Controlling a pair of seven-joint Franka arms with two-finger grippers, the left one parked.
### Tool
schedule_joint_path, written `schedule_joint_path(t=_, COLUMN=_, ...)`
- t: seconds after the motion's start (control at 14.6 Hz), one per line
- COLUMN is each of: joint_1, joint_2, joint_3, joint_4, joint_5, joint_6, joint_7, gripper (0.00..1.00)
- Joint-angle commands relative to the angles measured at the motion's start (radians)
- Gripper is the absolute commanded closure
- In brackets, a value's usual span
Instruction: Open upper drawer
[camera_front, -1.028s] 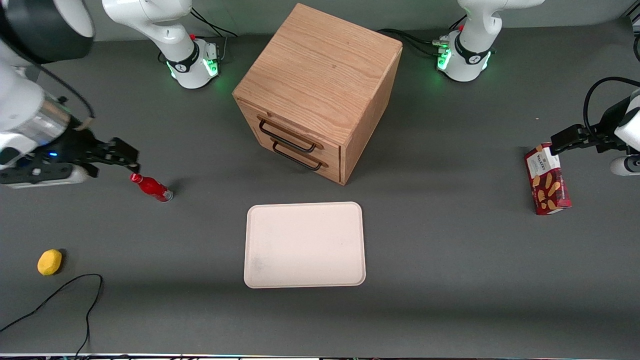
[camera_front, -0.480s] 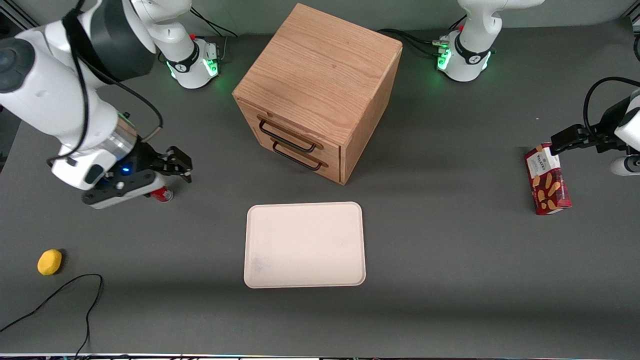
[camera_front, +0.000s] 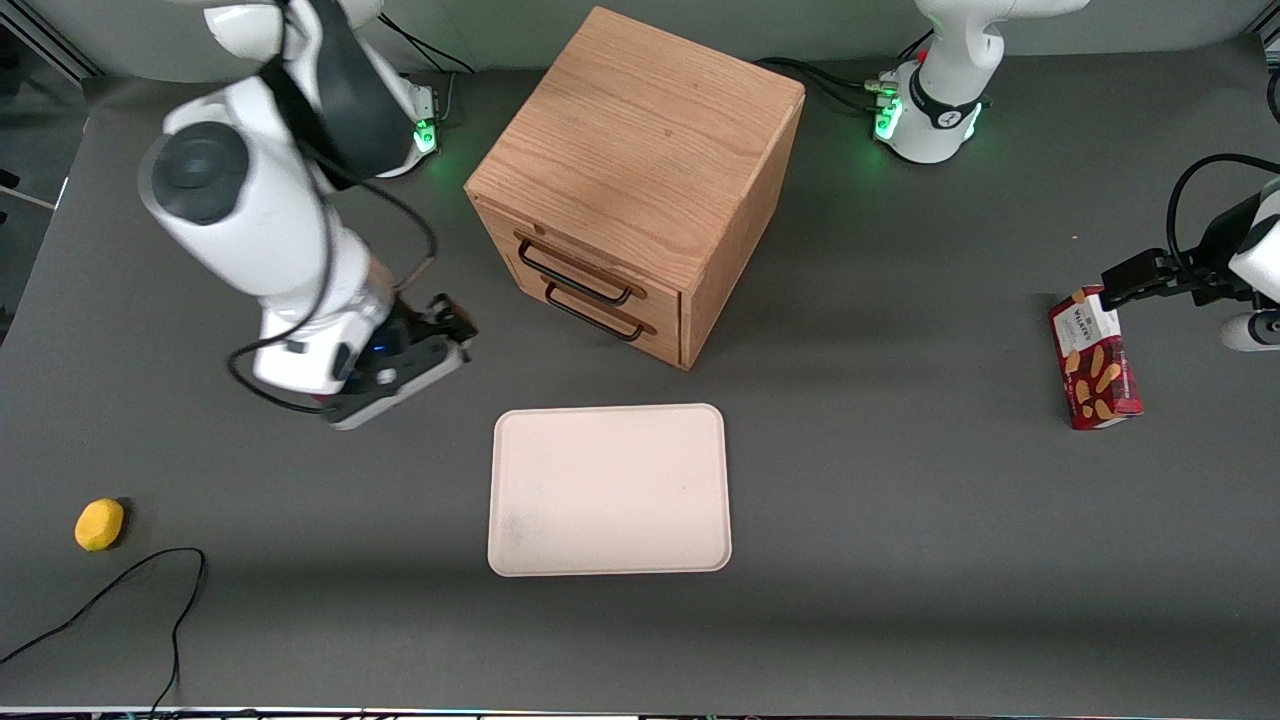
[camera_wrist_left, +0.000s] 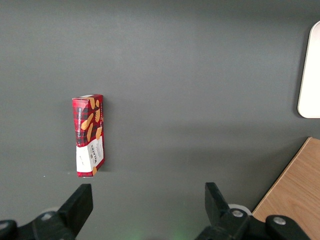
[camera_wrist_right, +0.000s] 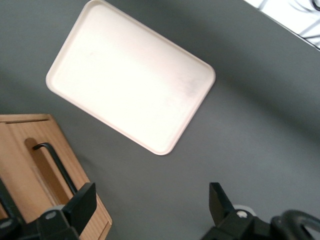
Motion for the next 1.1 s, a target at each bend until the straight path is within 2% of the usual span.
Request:
schedule_joint_path(t=0.0, joint_1=0.062, joint_2=0.029, joint_3=-0.009, joint_4=0.047, joint_5=-0.017, joint_6=-0.015, joint_7=-0.064, gripper=0.00)
schedule_joint_path(t=0.41, joint_1=0.140, joint_2=0.010, joint_3=-0.007, joint_4=0.041, joint_5=-0.017, joint_6=-0.071, joint_7=-0.164, gripper=0.00)
schedule_joint_path(t=0.82, joint_1=0.167, joint_2=-0.091, joint_3=-0.007, joint_4=-0.037, joint_5=-0.017, joint_6=-0.136, joint_7=-0.207, gripper=0.00)
schedule_joint_path(t=1.03, joint_1=0.170, joint_2=-0.091, joint_3=-0.007, joint_4=-0.044, joint_5=-0.015, joint_6=-0.131, joint_7=-0.207, gripper=0.00)
